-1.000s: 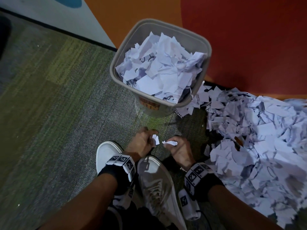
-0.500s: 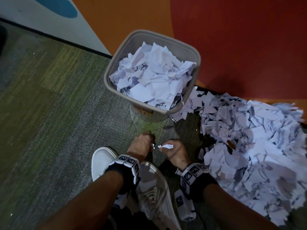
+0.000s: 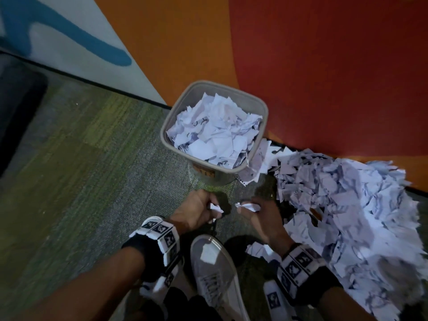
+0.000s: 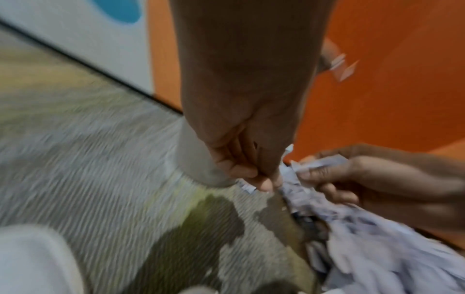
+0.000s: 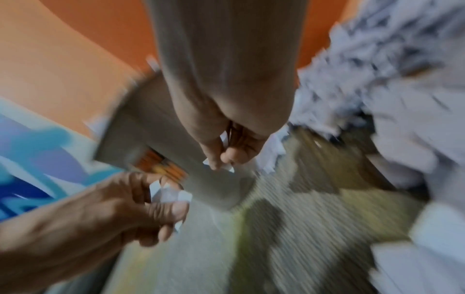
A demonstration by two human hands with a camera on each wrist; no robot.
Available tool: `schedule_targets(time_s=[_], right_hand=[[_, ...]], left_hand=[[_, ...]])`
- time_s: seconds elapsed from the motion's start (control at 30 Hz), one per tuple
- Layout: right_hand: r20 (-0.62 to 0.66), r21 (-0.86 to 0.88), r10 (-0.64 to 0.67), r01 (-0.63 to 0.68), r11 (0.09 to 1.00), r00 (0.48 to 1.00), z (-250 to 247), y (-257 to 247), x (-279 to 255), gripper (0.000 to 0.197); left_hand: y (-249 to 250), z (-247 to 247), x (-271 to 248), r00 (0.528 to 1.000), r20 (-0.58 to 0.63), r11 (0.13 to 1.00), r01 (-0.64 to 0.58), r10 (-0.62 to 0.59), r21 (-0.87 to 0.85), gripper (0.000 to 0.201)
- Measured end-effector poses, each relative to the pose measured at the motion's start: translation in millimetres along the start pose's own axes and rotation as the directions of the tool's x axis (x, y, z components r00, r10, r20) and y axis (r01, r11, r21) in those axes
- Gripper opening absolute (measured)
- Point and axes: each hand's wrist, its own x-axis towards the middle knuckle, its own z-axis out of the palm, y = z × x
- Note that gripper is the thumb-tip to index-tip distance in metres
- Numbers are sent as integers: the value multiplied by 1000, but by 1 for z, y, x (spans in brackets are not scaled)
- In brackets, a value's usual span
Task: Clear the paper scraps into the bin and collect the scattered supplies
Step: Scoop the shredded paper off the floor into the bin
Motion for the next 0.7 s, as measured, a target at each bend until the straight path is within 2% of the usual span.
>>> schedule_targets(time_s=[0.1, 0.17, 0.23, 0.33, 0.43, 0.5, 0.57, 0.63, 0.7], right_hand=[[-24, 40, -100, 101, 994, 995, -29, -43, -17, 14], [-76, 50, -159, 163, 985, 984, -47, -77, -30, 11], [-104, 62, -208, 215, 975, 973, -59, -111, -37, 7], [-111, 77, -288, 297, 952, 951, -65, -158, -29, 15], [-142, 52, -262, 271, 961, 955, -57, -192, 2, 15], [-138, 37, -238, 245, 969, 962, -49, -213, 20, 13], [-57, -9, -197, 197, 980, 979, -46, -227, 29, 27], [15, -98, -157, 158, 983, 987, -47, -232, 32, 37], [22, -225, -154, 155, 962, 988, -54, -228, 31, 44]], left_hand=[[42, -22, -30, 988, 104, 991, -110, 117, -69, 17], [74, -39, -48, 977, 110, 982, -187, 181, 41, 18], [99, -59, -59, 971, 85, 972, -229, 223, 61, 13], [135, -93, -67, 955, -101, 960, -276, 279, 42, 9], [158, -124, -62, 904, -304, 954, -288, 300, 84, 8], [166, -138, -57, 889, -363, 960, -265, 278, 87, 23], [171, -145, -56, 870, -404, 958, -232, 281, 167, 39], [173, -147, -65, 845, -435, 941, -212, 311, 263, 42], [171, -146, -76, 845, -416, 928, -221, 336, 299, 42]])
